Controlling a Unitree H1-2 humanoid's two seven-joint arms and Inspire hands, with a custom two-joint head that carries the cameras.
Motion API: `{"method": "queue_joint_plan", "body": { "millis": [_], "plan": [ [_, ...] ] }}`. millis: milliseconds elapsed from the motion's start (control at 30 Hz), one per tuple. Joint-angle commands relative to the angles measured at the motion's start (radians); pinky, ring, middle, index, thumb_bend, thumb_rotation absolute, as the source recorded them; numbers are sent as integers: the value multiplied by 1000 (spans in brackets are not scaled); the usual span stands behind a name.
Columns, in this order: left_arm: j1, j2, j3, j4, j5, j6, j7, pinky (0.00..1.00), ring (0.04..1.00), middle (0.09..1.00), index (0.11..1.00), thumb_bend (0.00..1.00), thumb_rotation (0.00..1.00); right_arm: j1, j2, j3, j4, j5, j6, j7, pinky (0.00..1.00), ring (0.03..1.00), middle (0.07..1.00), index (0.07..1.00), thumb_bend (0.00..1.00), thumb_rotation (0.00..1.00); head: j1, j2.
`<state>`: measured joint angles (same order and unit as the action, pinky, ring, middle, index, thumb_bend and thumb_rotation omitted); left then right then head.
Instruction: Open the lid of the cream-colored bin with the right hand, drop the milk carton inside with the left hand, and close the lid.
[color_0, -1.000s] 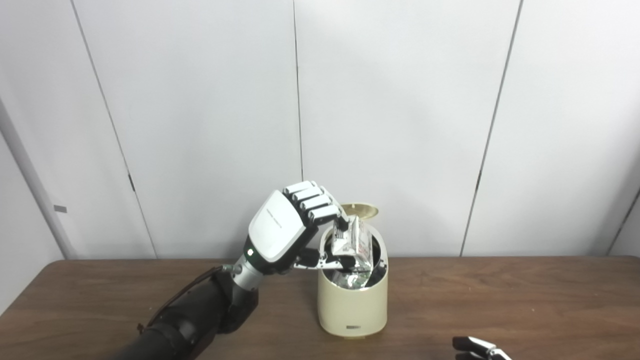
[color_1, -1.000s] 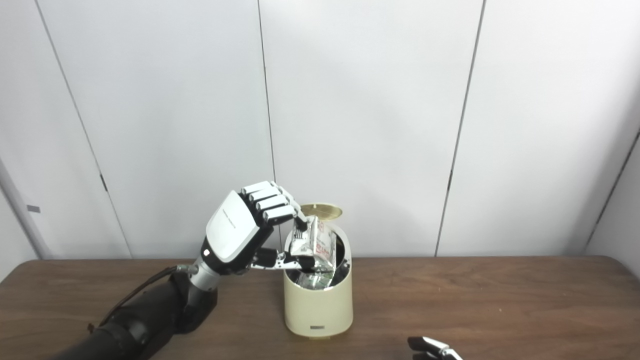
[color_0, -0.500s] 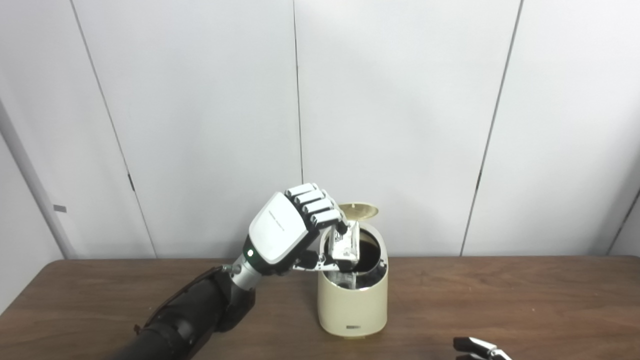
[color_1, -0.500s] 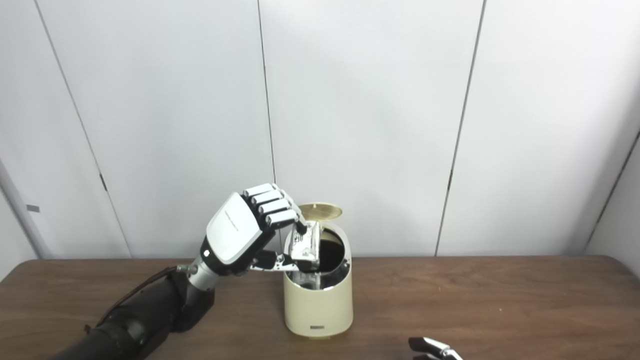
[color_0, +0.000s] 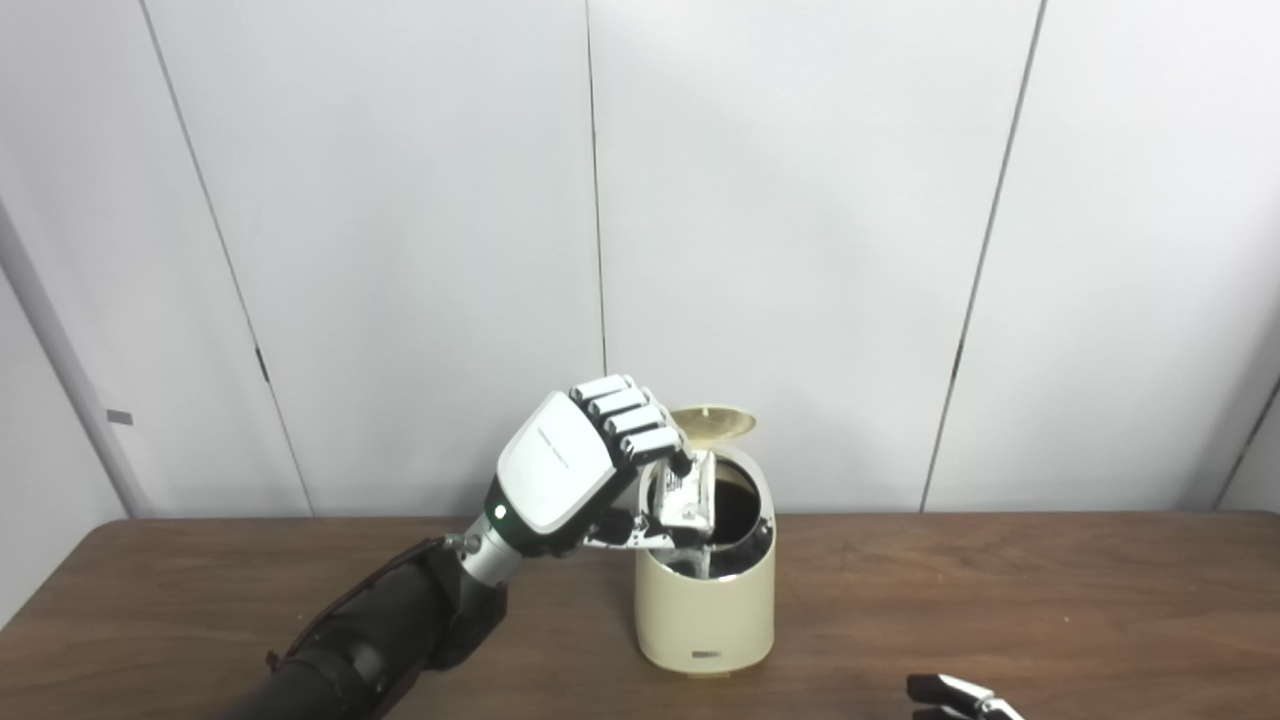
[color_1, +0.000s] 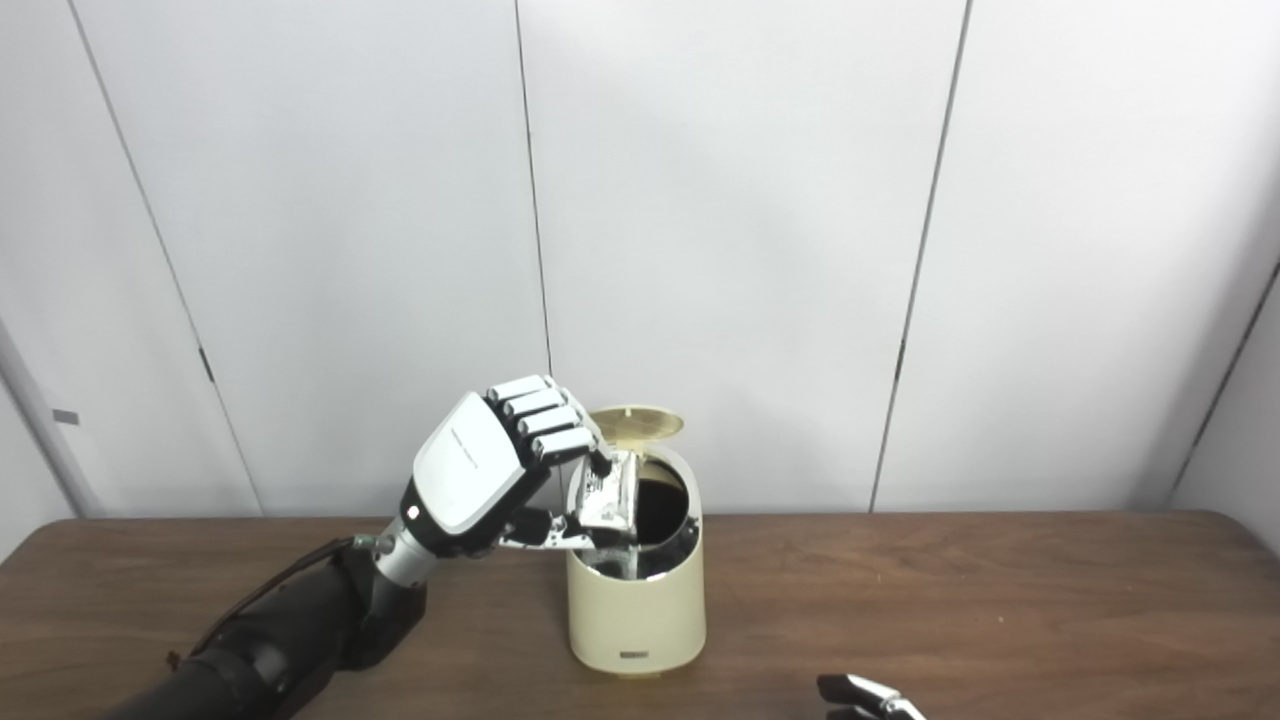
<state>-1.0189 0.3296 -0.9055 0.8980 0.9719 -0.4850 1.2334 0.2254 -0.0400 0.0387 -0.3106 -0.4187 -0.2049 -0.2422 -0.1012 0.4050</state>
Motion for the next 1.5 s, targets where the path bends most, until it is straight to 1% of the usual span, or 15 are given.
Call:
{"method": "queue_joint_plan", "body": {
  "millis": [0, 67, 133, 167, 233, 367, 533, 800, 967, 1067, 1133, 1200, 1333, 1400, 1467],
  "plan": [
    [-75, 52, -6, -46, -124, 15, -23, 464, 536, 565, 588, 900, 325, 172, 38, 8, -55, -8, -29, -15, 522, 657, 704, 691, 264, 182, 0, 1],
    [-68, 62, -11, -65, -165, 15, -62, 468, 581, 629, 673, 981, 493, 173, 39, 9, -57, -11, -25, -14, 521, 657, 705, 693, 263, 182, 0, 1],
    [-61, 69, -10, -84, -190, 15, -89, 514, 617, 673, 722, 996, 571, 173, 37, 9, -57, -10, -24, -12, 521, 658, 707, 694, 265, 184, 1, 3],
    [-57, 73, -9, -95, -205, 15, -104, 531, 631, 688, 738, 1000, 593, 172, 35, 9, -55, -14, -26, -13, 522, 660, 707, 695, 265, 188, 1, 3],
    [-54, 80, -9, -111, -223, 15, -121, 567, 660, 715, 767, 1000, 599, 172, 34, 9, -56, -15, -24, -11, 525, 661, 708, 697, 269, 194, 1, 3],
    [-52, 85, -7, -123, -229, 15, -131, 613, 685, 730, 777, 1000, 598, 170, 33, 9, -57, -16, -22, -9, 520, 656, 706, 695, 268, 197, 2, 4],
    [-51, 85, -5, -125, -234, 15, -135, 591, 680, 728, 773, 1000, 581, 170, 33, 9, -57, -10, -24, -9, 525, 659, 705, 693, 272, 178, 2, 3],
    [-52, 83, -2, -119, -229, 15, -132, 597, 673, 717, 763, 1000, 575, 173, 35, 10, -62, -19, -15, -8, 517, 656, 709, 696, 269, 155, 3, 4],
    [-50, 82, 1, -119, -233, 15, -135, 565, 661, 713, 756, 1000, 559, 172, 35, 10, -59, -22, -15, -10, 521, 656, 708, 697, 269, 151, 1, 4],
    [-51, 82, 2, -116, -233, 15, -138, 573, 661, 713, 756, 1000, 568, 172, 36, 11, -60, -22, -13, -9, 516, 653, 709, 697, 269, 163, 0, 5],
    [-52, 82, -1, -114, -233, 15, -137, 580, 668, 715, 761, 1000, 565, 170, 36, 11, -58, -29, -18, -13, 520, 655, 706, 696, 264, 151, -1, 5],
    [-49, 83, 0, -120, -237, 15, -146, 605, 695, 742, 790, 1000, 558, 167, 37, 10, -54, -33, -26, -18, 513, 650, 702, 691, 266, 130, -1, 6],
    [-49, 85, -9, -127, -238, 15, -153, 632, 733, 783, 836, 1000, 557, 166, 37, 9, -53, -30, -25, -17, 513, 651, 703, 690, 267, 137, 1, 7],
    [-54, 90, -29, -132, -242, 15, -149, 654, 756, 815, 879, 1000, 555, 164, 35, 8, -53, -29, -26, -16, 511, 652, 705, 692, 265, 142, 3, 7],
    [-63, 94, -60, -130, -247, 15, -131, 663, 769, 835, 909, 1000, 550, 163, 34, 8, -52, -31, -26, -16, 508, 650, 706, 693, 264, 144, 3, 7]
  ]
}}
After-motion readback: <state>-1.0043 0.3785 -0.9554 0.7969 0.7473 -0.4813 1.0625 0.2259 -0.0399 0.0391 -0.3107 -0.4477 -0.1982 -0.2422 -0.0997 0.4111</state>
